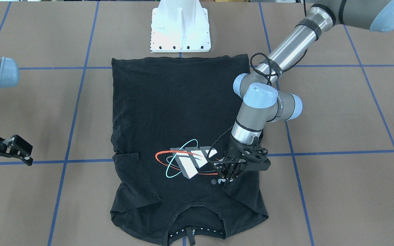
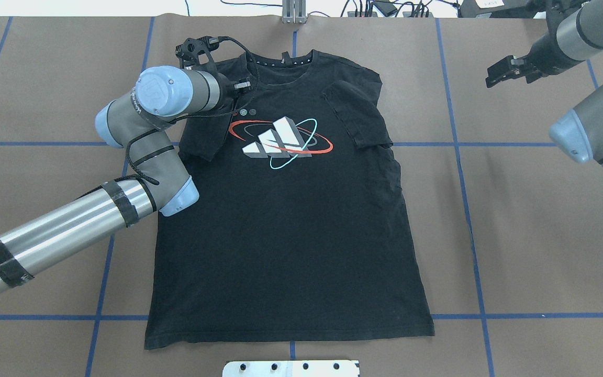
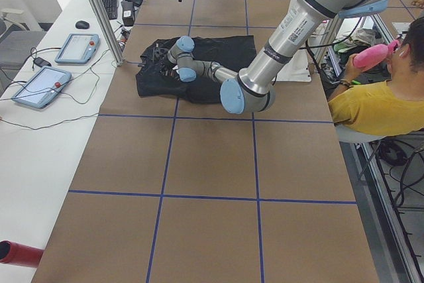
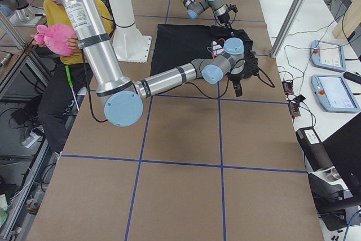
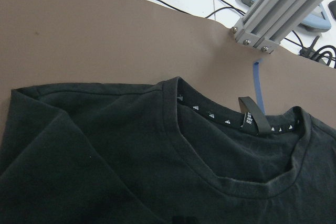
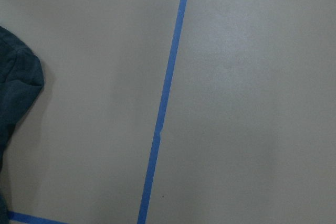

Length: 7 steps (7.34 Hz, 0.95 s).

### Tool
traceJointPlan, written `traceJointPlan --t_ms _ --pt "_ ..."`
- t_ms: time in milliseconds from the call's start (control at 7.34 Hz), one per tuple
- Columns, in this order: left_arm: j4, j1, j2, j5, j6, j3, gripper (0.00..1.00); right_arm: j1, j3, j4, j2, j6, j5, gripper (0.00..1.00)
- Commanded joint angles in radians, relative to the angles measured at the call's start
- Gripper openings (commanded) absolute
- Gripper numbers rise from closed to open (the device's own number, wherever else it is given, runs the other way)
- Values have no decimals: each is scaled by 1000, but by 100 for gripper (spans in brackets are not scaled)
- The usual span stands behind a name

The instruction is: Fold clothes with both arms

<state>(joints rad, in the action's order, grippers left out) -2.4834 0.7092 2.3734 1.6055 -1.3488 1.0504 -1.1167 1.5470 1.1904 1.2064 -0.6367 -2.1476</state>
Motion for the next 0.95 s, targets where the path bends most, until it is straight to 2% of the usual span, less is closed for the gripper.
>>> traceJointPlan --t_ms 0,136,273,409,681,818 --pt "-9 6 4 -1 16 -9 60 0 -1 0 -1 -1 0 100" --pt "-9 10 3 4 73 3 100 2 1 0 -2 -3 0 100" --pt "-3 30 -6 11 150 66 100 0 8 0 -4 -6 -2 100" --pt "-2 50 -79 57 234 154 100 0 21 0 -1 -20 -3 100" --pt "-2 88 -263 193 272 415 100 5 82 2 11 -143 0 100" --pt "-3 87 -357 214 272 565 100 26 149 2 50 -185 3 100"
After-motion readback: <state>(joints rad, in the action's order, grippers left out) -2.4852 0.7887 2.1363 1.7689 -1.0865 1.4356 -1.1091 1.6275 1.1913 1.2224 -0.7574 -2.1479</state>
